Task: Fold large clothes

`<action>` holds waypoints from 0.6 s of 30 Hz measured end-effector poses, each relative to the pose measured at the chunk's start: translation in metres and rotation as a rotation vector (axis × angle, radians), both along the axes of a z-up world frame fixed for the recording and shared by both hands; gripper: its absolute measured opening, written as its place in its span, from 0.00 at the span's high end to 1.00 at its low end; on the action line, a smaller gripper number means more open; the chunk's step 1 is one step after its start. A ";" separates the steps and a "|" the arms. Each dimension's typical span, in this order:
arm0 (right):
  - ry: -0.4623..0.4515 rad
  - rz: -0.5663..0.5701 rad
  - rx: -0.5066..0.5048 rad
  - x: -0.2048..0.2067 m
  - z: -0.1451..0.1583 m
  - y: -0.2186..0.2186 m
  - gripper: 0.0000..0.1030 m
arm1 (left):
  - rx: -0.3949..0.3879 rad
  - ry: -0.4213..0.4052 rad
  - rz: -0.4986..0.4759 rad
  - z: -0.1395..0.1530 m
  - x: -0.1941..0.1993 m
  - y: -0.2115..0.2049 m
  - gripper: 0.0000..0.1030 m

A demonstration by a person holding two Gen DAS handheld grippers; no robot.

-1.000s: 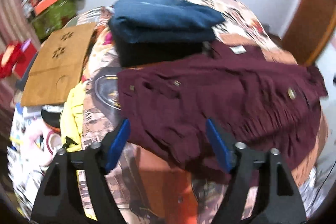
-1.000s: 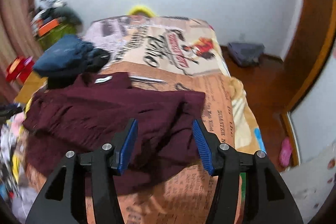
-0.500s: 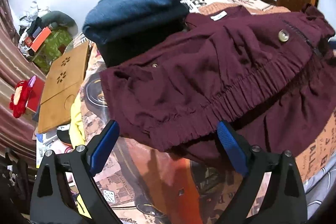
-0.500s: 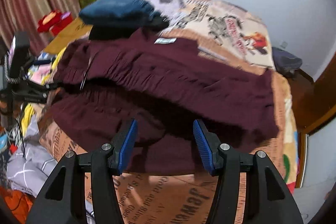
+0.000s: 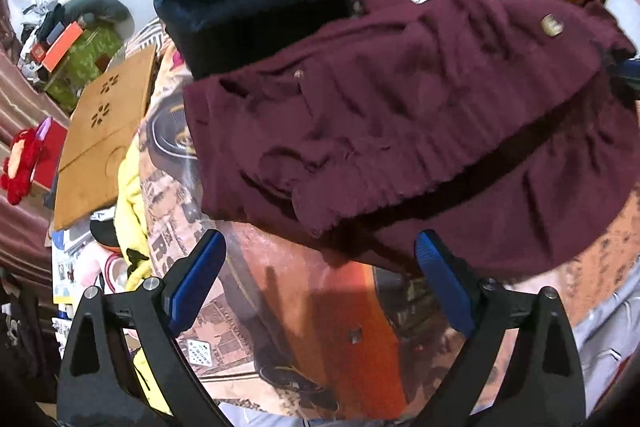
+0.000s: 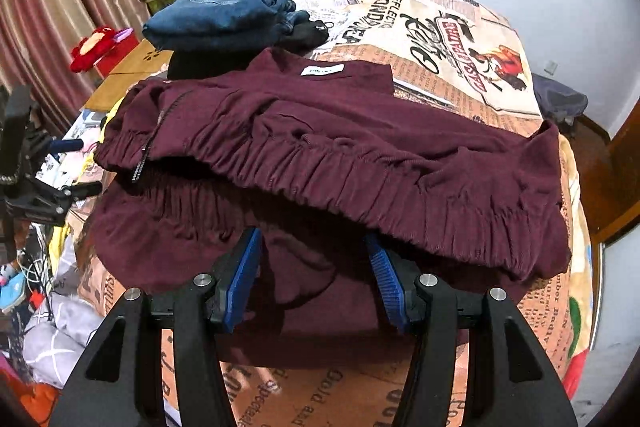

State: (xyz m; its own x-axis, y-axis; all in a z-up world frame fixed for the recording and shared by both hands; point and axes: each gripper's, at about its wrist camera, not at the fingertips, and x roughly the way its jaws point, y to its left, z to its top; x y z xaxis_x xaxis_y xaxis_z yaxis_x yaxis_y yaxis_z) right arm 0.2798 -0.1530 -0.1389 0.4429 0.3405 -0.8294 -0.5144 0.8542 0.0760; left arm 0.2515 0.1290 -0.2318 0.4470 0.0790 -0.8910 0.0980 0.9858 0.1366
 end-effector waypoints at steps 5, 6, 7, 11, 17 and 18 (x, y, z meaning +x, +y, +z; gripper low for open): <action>0.003 0.004 0.000 0.004 -0.001 0.001 0.50 | 0.032 0.003 0.011 -0.012 0.026 0.002 0.07; -0.006 0.002 -0.002 0.006 0.000 0.001 0.50 | 0.024 0.007 0.013 -0.010 0.037 0.005 0.07; -0.018 -0.002 -0.004 0.008 0.003 0.001 0.50 | 0.009 0.008 0.015 -0.007 0.044 0.007 0.07; -0.067 -0.022 0.025 0.031 0.018 -0.004 0.51 | -0.027 -0.032 0.040 0.013 0.076 0.017 0.07; -0.103 -0.105 0.026 0.075 0.020 -0.006 0.51 | -0.044 -0.132 0.144 0.039 0.123 0.047 0.06; -0.104 -0.125 0.015 0.084 0.017 -0.006 0.51 | -0.044 -0.141 0.182 0.041 0.131 0.054 0.06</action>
